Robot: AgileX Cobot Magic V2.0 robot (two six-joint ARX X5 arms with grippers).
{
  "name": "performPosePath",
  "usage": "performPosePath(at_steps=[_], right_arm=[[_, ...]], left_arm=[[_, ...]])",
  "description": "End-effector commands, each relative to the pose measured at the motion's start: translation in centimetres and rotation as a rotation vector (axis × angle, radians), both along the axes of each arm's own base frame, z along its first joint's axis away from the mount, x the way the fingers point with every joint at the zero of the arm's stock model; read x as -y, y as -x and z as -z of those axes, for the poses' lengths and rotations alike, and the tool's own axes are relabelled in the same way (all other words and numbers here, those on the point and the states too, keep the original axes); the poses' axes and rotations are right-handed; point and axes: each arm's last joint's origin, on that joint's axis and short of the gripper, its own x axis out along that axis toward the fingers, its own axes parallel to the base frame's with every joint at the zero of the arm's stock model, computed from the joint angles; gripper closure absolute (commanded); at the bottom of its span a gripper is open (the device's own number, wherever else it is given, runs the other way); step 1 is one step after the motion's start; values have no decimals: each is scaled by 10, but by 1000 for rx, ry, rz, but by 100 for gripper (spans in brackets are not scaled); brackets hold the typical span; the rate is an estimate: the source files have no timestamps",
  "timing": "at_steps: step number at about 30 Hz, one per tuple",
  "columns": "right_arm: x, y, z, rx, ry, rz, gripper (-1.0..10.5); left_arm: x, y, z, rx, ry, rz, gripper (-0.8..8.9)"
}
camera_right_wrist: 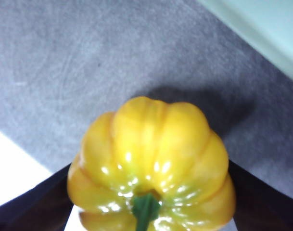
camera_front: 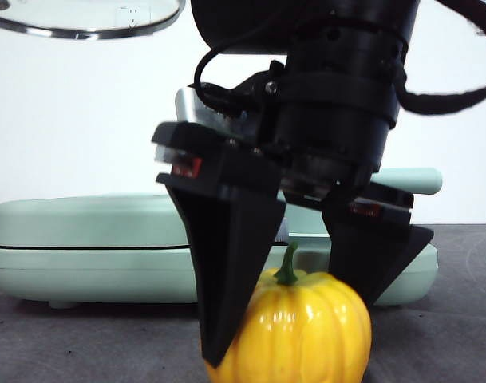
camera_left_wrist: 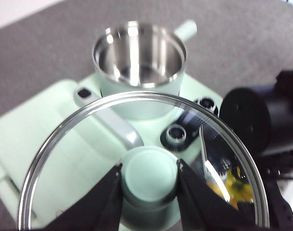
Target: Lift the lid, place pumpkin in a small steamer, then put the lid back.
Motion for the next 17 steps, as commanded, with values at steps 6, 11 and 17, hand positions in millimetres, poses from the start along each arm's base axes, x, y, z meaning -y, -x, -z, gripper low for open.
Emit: performPosePath(at_steps=[6,11,17], right_arm=[[6,-10,-58,25,-27,32,673],[26,-17,-102,65,-47,59,673],[55,-37,-144,164,-65,124,673]], left_arm=[[16,-18,-5,51,43,15,807],[28,-34,-1,61,52,14,808],[38,-47,4,70,60,14,808]])
